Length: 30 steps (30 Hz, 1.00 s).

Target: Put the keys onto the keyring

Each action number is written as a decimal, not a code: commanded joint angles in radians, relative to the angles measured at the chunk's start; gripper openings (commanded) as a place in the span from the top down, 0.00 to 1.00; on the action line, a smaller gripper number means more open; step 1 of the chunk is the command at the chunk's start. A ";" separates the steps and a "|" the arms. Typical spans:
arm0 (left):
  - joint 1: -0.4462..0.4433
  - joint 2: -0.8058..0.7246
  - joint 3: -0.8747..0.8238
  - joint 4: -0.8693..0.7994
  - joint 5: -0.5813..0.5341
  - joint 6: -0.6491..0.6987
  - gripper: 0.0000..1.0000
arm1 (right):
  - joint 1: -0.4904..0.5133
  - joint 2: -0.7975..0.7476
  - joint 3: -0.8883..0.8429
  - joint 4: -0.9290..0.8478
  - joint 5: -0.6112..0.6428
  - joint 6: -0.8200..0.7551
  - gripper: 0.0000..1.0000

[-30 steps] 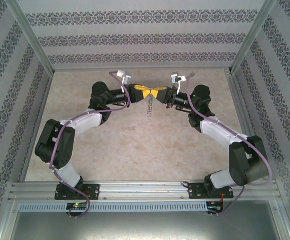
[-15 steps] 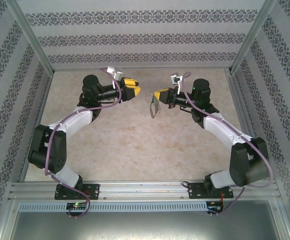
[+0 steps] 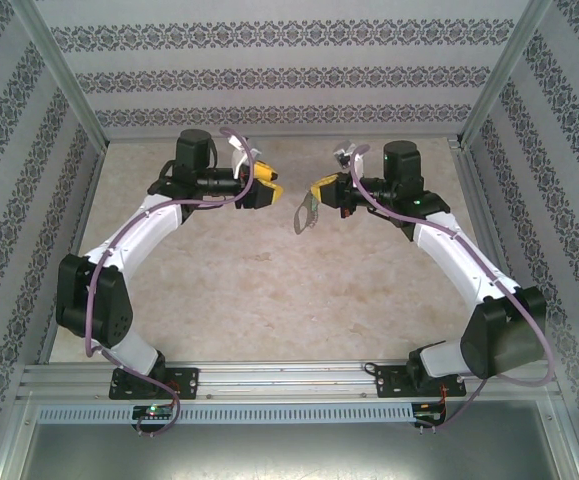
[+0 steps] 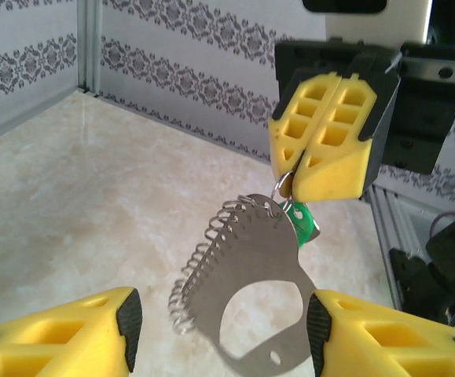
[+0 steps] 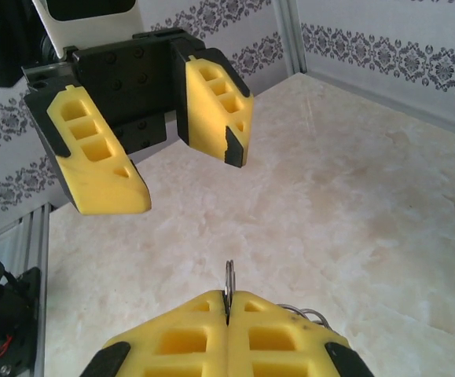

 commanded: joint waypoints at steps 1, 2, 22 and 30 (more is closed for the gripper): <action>-0.033 0.021 0.072 -0.240 -0.019 0.188 0.41 | 0.020 0.007 0.050 -0.068 -0.040 -0.078 1.00; -0.040 0.028 0.083 -0.260 -0.019 0.200 0.41 | 0.023 0.011 0.053 -0.073 -0.045 -0.081 1.00; -0.090 0.086 0.169 -0.403 0.043 0.270 0.52 | 0.073 0.036 0.030 -0.068 -0.096 -0.061 1.00; -0.091 0.087 0.178 -0.357 0.075 0.233 0.52 | 0.081 0.037 0.027 -0.071 -0.104 -0.061 1.00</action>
